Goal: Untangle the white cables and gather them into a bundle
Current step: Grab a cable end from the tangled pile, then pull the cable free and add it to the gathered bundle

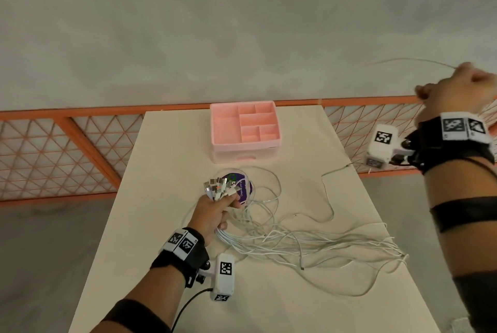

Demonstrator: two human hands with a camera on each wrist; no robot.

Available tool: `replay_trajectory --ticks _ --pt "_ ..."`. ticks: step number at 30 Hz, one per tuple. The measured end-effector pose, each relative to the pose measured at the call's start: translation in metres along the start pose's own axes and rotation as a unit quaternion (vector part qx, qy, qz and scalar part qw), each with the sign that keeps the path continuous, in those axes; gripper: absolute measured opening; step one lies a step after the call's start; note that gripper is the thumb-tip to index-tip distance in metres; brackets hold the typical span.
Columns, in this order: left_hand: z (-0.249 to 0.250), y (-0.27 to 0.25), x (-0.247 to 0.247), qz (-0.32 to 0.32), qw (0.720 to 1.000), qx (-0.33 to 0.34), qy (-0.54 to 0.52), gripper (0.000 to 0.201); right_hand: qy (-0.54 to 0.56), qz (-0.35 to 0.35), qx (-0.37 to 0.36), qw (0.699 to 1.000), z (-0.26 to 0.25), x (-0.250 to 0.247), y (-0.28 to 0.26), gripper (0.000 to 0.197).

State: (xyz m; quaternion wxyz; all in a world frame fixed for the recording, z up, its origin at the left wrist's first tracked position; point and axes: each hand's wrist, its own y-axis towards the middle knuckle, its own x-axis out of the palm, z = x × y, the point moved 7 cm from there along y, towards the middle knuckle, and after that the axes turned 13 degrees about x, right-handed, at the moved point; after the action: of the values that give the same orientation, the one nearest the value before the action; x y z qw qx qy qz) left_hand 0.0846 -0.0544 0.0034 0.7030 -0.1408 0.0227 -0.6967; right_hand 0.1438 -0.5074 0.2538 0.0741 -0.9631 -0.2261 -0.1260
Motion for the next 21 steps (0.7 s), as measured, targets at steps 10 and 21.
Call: replay_trajectory --ticks 10,21 --pt "0.075 -0.010 0.052 -0.067 0.989 0.038 -0.129 0.025 -0.521 -0.095 0.086 0.844 0.126 -0.057 -0.010 0.047" --pt "0.164 -0.007 0.105 -0.088 0.971 0.138 -0.174 0.028 -0.327 -0.566 0.142 0.743 0.135 0.024 -0.217 0.063"
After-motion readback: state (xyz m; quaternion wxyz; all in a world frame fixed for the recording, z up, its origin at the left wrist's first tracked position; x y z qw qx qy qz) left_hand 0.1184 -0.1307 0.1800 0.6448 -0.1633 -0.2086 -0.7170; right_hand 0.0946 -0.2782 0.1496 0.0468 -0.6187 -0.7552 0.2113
